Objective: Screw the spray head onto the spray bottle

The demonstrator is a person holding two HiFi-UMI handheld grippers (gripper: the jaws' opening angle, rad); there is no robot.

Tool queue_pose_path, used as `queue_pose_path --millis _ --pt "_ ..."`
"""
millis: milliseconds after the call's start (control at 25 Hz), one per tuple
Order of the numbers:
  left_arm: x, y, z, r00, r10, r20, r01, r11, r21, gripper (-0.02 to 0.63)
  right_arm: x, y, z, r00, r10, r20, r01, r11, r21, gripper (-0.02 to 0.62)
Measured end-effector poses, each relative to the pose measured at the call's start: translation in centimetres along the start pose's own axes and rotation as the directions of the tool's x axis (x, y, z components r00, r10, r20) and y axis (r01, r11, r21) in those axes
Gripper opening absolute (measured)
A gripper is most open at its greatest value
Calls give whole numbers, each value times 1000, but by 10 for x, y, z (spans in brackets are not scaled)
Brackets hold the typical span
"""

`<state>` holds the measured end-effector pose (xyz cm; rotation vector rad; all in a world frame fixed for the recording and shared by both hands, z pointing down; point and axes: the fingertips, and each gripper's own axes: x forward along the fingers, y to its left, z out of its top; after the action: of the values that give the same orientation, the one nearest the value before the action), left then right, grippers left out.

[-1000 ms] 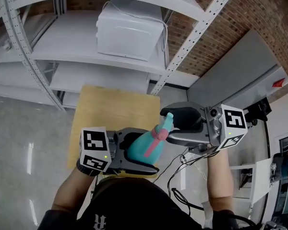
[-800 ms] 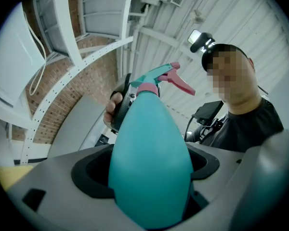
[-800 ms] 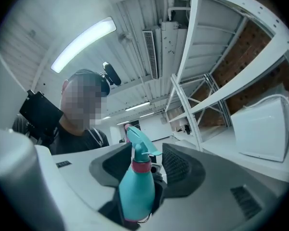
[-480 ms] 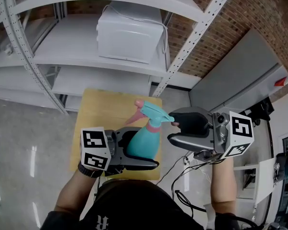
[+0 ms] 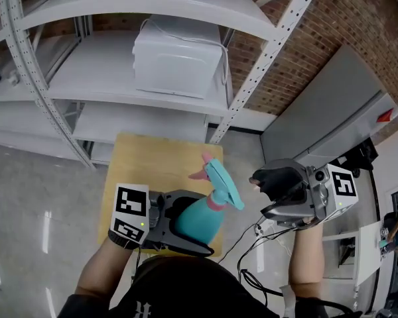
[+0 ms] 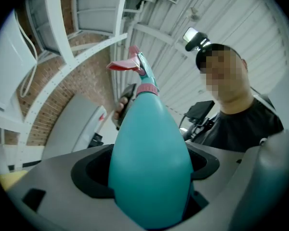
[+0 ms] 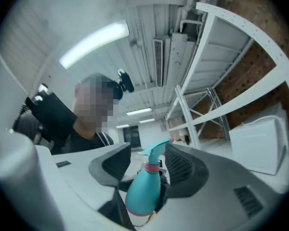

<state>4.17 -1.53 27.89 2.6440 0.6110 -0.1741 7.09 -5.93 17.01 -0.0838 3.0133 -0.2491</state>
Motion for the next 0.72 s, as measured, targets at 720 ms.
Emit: queue_pose_path --millis 720 --pt "7 -42 1 947 -287 142 306 942 -136 423 44 -3 -3 935 322 149 -329 944 22 136"
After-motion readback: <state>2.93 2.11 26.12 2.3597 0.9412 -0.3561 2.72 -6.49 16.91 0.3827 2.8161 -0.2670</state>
